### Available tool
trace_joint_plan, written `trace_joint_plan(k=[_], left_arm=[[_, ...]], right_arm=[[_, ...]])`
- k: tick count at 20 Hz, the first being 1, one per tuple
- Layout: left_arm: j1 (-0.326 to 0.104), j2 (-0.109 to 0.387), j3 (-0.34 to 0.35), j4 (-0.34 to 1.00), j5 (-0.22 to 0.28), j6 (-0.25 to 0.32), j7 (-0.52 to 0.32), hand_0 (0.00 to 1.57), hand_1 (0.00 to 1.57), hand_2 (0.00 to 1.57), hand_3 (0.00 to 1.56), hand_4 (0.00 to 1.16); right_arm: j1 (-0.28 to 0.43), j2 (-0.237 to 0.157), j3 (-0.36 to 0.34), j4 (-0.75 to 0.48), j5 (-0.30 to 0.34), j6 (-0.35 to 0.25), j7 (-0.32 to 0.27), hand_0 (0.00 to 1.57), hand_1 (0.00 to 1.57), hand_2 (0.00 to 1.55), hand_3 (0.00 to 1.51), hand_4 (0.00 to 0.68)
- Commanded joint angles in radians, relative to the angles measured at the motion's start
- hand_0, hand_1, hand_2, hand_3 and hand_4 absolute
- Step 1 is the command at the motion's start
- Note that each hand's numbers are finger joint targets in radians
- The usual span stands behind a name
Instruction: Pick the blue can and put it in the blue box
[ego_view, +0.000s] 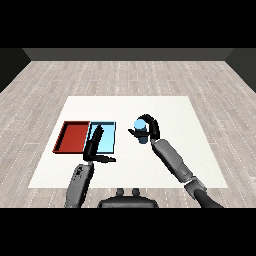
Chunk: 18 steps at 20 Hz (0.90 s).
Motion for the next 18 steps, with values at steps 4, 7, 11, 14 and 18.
trace_joint_plan(k=[4,7,11,14,18], left_arm=[[0.010,-0.003,-0.068,-0.001,0.027,0.003,-0.002,0.00,0.00,0.00,0.00,0.00],[-0.158,-0.003,-0.063,0.125,0.068,0.060,0.080,0.00,0.00,0.00,0.00,0.00],[-0.069,-0.003,-0.231,0.117,0.128,0.161,0.040,0.00,0.00,0.00,0.00,0.00],[-0.062,-0.003,-0.180,0.065,0.091,0.104,0.079,0.00,0.00,0.00,0.00,0.00],[-0.078,-0.003,-0.193,0.179,0.097,0.119,0.009,0.00,0.00,0.00,0.00,0.00]], right_arm=[[0.191,-0.071,0.020,-0.286,0.119,0.001,0.104,1.43,1.43,1.45,1.40,0.616],[0.137,-0.045,0.046,-0.302,0.184,-0.053,0.180,1.44,1.44,1.45,1.40,0.615],[0.126,-0.003,0.028,-0.298,0.225,-0.019,0.201,1.46,1.46,1.46,1.40,0.612],[0.138,0.035,-0.026,-0.316,0.275,0.035,0.225,1.46,1.46,1.46,1.40,0.610],[0.194,0.014,-0.057,-0.418,0.329,0.081,0.283,1.49,1.49,1.47,1.40,0.615]])
